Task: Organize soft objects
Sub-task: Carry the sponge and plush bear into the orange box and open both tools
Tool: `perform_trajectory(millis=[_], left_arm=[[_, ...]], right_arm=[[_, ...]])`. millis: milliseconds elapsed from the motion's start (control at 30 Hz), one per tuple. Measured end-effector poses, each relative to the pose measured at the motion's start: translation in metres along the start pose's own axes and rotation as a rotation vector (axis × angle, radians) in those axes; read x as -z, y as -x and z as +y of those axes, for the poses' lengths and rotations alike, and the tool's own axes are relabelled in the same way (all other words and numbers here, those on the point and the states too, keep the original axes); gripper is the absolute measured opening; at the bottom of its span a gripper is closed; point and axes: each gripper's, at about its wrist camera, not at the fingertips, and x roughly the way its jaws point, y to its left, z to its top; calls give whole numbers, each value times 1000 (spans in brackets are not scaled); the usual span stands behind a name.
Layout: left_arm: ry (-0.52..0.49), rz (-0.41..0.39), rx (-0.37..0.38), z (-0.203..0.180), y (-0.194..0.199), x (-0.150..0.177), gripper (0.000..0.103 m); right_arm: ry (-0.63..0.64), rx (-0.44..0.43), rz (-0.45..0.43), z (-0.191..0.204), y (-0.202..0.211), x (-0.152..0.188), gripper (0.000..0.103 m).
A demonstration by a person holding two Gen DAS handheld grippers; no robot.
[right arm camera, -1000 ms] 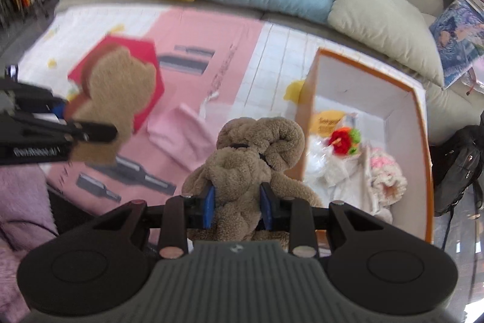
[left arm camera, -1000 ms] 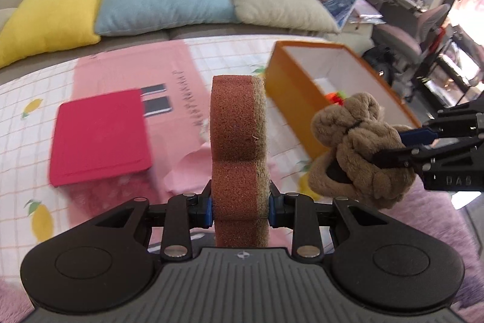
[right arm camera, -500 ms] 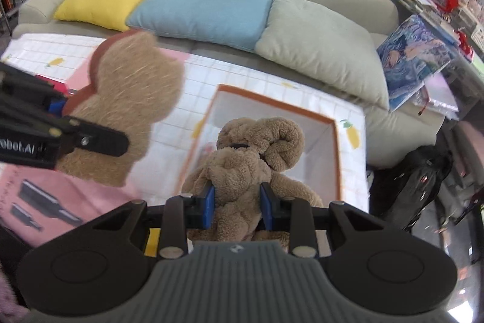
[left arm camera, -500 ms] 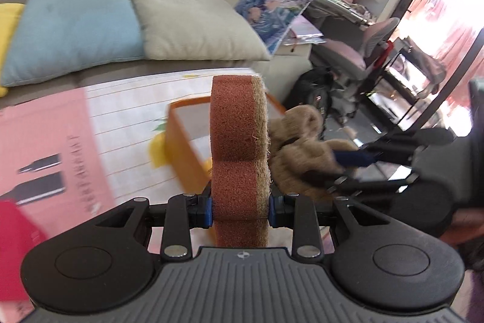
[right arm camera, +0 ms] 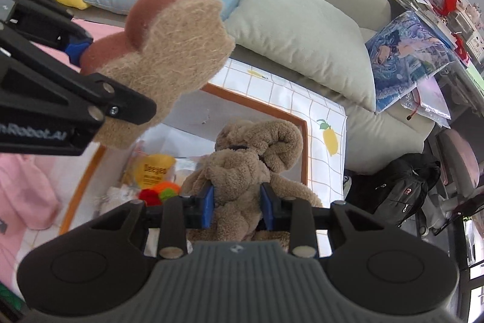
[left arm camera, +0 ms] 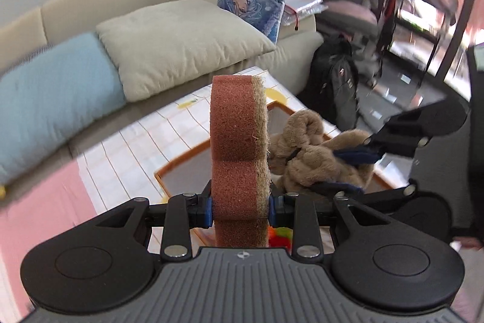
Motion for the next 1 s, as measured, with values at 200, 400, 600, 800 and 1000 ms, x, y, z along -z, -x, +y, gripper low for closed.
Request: perform_trajectory(millis=[200, 400, 600, 800, 1000], left_arm=[[-190, 27, -105, -18, -23, 8, 35], [-246, 60, -130, -23, -36, 12, 36], [-287, 59, -156, -25, -44, 12, 36], [-291, 34, -164, -25, -41, 11, 47], [-269, -32, -189, -22, -26, 10, 72]], right_arm=[[2, 25, 35, 1, -25, -2, 31], [27, 45, 49, 5, -42, -1, 33], [43, 46, 32, 7, -38, 0, 44], [25, 42, 15, 3, -31, -3, 59], [32, 48, 3, 8, -21, -1, 67]])
